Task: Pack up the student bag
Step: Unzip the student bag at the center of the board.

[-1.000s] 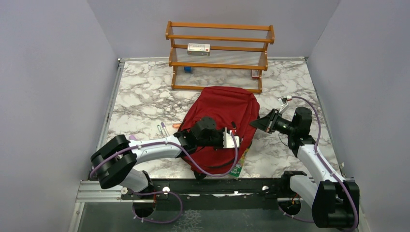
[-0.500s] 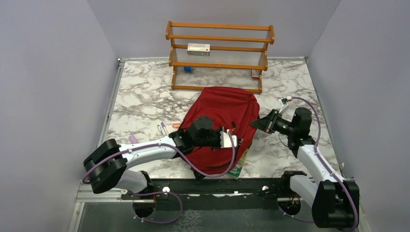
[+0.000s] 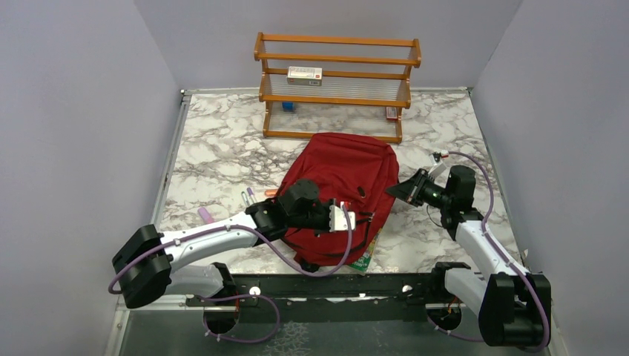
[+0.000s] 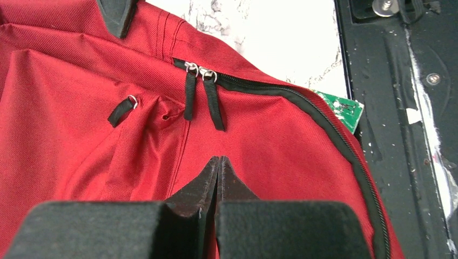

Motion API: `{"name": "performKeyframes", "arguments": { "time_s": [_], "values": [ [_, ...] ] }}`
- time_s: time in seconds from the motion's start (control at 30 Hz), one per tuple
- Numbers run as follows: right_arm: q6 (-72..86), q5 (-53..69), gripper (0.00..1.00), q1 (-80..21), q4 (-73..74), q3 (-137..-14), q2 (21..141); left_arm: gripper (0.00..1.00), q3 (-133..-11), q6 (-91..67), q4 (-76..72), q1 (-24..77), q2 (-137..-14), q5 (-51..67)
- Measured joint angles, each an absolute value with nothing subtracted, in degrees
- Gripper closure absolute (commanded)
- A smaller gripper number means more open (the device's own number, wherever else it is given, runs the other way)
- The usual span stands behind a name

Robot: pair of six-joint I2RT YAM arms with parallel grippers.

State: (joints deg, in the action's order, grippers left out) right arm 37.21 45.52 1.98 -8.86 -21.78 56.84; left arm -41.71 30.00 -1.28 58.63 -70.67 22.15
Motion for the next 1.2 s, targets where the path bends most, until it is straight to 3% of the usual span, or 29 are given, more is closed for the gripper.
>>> {"name": "performKeyframes", "arguments": {
  "time_s": [0.1, 0.27, 0.4, 1.2],
  "values": [
    [37.23, 44.99, 0.99, 1.98, -8.84, -21.98, 57.36, 1.00, -41.47, 30.09, -0.23, 58.63, -69.17, 22.59],
    [36.97, 45.12, 1.00, 1.98, -8.97, -22.13, 58.24, 0.71, -41.45, 30.17, -0.73, 58.63, -69.69, 23.38],
    [35.97, 45.98, 0.99, 1.98, -9.17, -22.13, 58.06, 0.62, -41.45, 29.39, -3.66, 58.63, -72.95, 24.16],
    [31.97, 52.03, 0.99, 1.98, -10.72, -22.15, 54.96, 0.58, -43.81, 28.14, -11.97, 58.63, -85.34, 26.39]
  ]
}}
